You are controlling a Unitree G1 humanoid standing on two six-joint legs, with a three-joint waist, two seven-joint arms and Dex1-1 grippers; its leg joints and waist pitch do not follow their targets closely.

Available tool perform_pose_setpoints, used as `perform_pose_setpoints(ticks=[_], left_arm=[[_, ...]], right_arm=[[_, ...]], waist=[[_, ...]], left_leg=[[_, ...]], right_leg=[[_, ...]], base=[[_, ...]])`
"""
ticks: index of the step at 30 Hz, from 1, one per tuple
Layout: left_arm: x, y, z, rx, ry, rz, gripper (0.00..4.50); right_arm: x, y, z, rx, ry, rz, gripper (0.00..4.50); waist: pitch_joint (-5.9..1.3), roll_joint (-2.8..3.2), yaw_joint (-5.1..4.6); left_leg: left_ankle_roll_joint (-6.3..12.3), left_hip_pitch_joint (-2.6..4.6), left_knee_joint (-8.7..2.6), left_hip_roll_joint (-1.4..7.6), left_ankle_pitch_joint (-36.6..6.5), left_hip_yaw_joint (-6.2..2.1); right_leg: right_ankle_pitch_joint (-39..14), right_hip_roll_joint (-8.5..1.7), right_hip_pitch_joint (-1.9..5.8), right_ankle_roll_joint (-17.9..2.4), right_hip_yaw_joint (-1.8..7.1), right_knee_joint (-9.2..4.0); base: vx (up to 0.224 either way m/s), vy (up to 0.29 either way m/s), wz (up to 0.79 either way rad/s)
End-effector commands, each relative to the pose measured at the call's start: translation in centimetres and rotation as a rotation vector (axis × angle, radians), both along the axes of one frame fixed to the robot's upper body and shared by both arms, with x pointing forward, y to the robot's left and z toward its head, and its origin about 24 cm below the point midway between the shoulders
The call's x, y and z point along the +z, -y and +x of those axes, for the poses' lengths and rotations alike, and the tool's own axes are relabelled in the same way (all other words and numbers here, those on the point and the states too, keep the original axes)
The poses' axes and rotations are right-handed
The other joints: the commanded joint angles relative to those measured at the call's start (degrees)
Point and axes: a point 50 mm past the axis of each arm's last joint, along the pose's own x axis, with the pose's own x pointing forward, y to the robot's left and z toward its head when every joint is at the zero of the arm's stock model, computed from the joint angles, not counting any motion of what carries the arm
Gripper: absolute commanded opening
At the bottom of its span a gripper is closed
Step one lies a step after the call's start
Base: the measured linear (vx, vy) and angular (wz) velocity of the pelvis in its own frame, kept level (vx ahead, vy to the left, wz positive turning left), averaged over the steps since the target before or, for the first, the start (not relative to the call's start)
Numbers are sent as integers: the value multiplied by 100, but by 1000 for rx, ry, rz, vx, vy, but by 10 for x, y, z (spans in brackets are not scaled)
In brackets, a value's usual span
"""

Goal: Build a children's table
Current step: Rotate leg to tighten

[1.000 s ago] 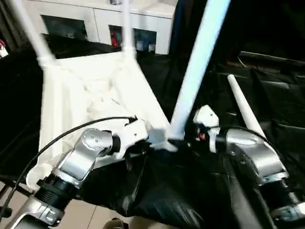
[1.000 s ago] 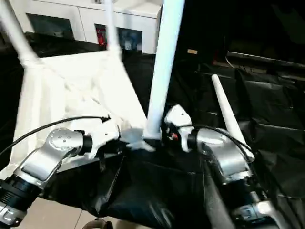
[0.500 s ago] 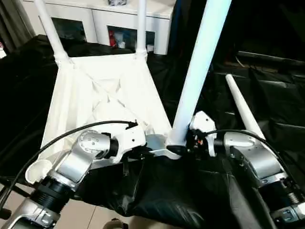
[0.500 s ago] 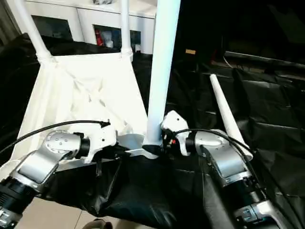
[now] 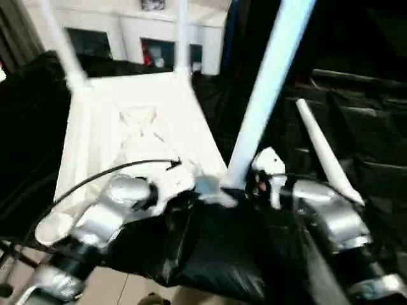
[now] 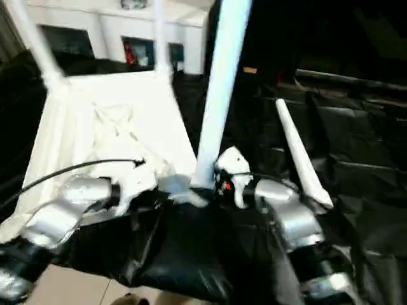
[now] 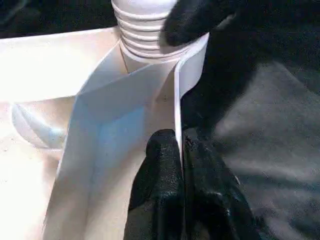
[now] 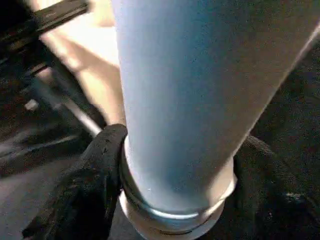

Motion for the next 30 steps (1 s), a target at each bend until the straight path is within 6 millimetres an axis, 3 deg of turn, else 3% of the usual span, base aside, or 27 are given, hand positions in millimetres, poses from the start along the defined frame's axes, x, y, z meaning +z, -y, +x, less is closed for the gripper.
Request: perform_pose_setpoints(ticks=[1, 3, 5, 7, 12, 13, 15, 18, 23, 27, 30], left_arm=[[17, 17, 13, 73, 81, -82, 0], [16, 30, 21, 161, 102, -88, 0], [16, 34, 23, 177, 107, -94, 0], [16, 44, 22, 179, 108, -104, 0], [15, 51, 19, 147, 119, -100, 0], [14, 52, 17, 127, 119, -102, 0], [14, 51, 15, 103, 118, -104, 0], [13, 49, 11, 64, 116, -108, 0], [10, 38, 3, -11, 91, -107, 0], [9, 22, -4, -76, 64, -105, 0], [9, 19, -6, -97, 59, -106, 0]], right_arm=[[-17, -8, 3, -119, -53, -7, 272], [-24, -25, 10, -252, -87, 15, 272], [-25, -32, 11, -273, -89, 18, 272], [-25, -45, 15, -325, -92, 15, 272], [-21, -56, 18, -334, -80, 52, 272], [-19, -56, 19, -332, -79, 68, 307], [-18, -54, 20, -333, -84, 90, 330], [-15, -51, 22, -332, -74, 92, 352], [-8, -36, 19, -233, -23, 35, 352], [4, -17, 6, -41, 20, 16, 352], [5, -12, 1, 28, 28, 0, 352]], waist=[[-351, 27, -38], [-389, 11, -58], [-376, 33, -100], [-389, 35, -127], [-415, 60, -151], [-418, 59, -148], [-423, 62, -145], [-413, 73, -146], [-424, 79, -106], [-422, 83, -46], [-411, 73, -26]], left_leg=[[-230, 152, -441, 225, -1532, -71], [-284, 143, -447, 226, -1520, -99], [-309, 133, -455, 211, -1509, -102], [-254, 109, -453, 209, -1432, -105], [-145, 101, -442, 212, -1302, -95], [-119, 102, -439, 213, -1257, -90], [-72, 96, -432, 209, -1175, -84], [-61, 105, -442, 212, -1302, -85], [-26, 101, -436, 231, -1177, -72], [90, 99, -431, 245, -1110, -70], [64, 108, -434, 241, -1239, -62]], right_leg=[[-1342, -412, 147, -1278, 185, -491], [-1519, -432, 185, -1162, 186, -503], [-1516, -413, 157, -1123, 180, -515], [-1360, -409, 176, -1099, 182, -512], [-1024, -398, 180, -1139, 180, -491], [-904, -394, 181, -1159, 178, -487], [-748, -393, 190, -1190, 179, -477], [-923, -398, 180, -1194, 181, -498], [-693, -395, 177, -1220, 183, -475], [-468, -386, 191, -1189, 184, -457], [-738, -395, 179, -1206, 189, -481]], base=[[0, 0, 0], [0, 0, 0], [0, 0, 0], [0, 0, 0], [0, 0, 0], [0, 0, 0], [0, 0, 0], [0, 0, 0], [0, 0, 0], [0, 0, 0], [0, 0, 0]])
